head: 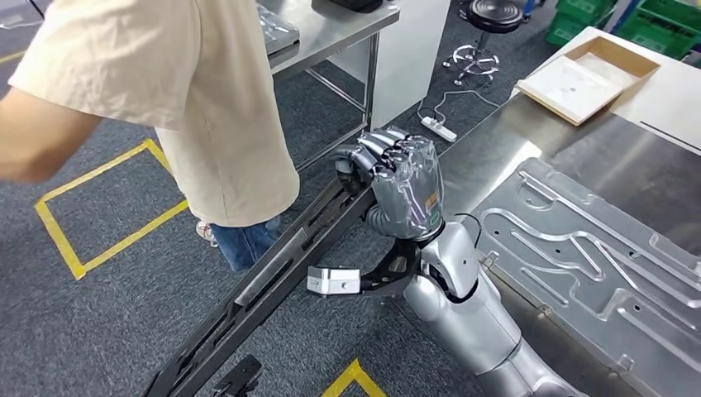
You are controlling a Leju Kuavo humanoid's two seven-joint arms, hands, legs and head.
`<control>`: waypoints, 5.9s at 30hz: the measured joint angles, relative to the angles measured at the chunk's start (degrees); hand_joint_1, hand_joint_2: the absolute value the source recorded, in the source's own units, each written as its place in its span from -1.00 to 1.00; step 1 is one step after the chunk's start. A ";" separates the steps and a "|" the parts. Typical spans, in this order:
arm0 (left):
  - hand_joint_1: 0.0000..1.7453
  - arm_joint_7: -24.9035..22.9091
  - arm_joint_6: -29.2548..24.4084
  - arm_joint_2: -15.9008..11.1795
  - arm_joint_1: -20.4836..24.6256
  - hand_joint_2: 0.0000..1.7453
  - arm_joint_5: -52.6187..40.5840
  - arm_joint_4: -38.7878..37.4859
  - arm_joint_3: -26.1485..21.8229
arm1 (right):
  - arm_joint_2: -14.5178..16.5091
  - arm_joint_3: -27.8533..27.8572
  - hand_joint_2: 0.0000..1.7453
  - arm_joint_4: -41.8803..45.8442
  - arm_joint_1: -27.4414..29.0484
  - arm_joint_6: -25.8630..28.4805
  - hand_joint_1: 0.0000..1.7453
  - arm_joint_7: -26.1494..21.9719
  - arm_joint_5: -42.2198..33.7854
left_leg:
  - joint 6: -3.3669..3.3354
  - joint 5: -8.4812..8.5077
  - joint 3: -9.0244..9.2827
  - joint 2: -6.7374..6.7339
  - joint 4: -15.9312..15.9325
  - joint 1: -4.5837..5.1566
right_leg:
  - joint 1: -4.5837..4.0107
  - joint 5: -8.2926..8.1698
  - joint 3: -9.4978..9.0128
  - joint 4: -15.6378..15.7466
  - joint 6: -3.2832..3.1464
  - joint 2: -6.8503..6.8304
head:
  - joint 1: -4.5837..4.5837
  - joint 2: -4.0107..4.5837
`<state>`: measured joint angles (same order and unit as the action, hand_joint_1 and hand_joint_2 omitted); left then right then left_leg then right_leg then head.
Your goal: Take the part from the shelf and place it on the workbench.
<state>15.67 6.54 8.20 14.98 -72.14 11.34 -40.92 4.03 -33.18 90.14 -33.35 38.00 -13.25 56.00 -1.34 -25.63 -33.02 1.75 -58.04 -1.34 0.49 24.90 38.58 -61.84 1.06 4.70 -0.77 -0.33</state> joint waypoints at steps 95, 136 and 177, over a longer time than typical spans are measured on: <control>-1.00 0.46 -0.09 -1.38 -0.36 1.00 0.21 0.01 0.31 | 1.52 0.00 1.00 -1.52 0.11 -1.21 1.00 0.50 -0.03 | 0.23 -0.09 -0.73 -0.74 -0.50 1.00 | -0.39 -0.42 -0.92 1.06 -1.49 -0.16 | 0.03 0.00; -1.00 2.73 0.09 -1.51 -0.96 1.00 0.63 0.01 0.31 | 1.22 0.00 1.00 -5.11 -0.32 -1.99 1.00 0.23 -2.07 | 0.19 1.39 -2.30 2.51 -0.81 0.85 | 0.93 1.84 -3.14 -0.03 -0.05 -1.40 | 0.00 0.00; -1.00 2.84 1.99 -1.49 -1.41 1.00 0.61 -0.01 0.36 | 1.92 5.76 1.00 -7.85 -0.10 0.08 1.00 -0.39 -10.43 | 2.33 -5.85 -9.42 -1.31 -16.15 0.56 | 0.00 0.54 -3.65 2.67 -2.50 -5.06 | 0.12 0.00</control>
<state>18.51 8.54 6.71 13.57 -71.53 11.33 -40.57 5.95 -27.41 82.29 -33.45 38.09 -13.64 45.57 0.99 -31.48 -42.44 0.44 -74.19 -0.78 0.49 25.44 34.93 -59.16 -1.44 -0.35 -0.66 -0.33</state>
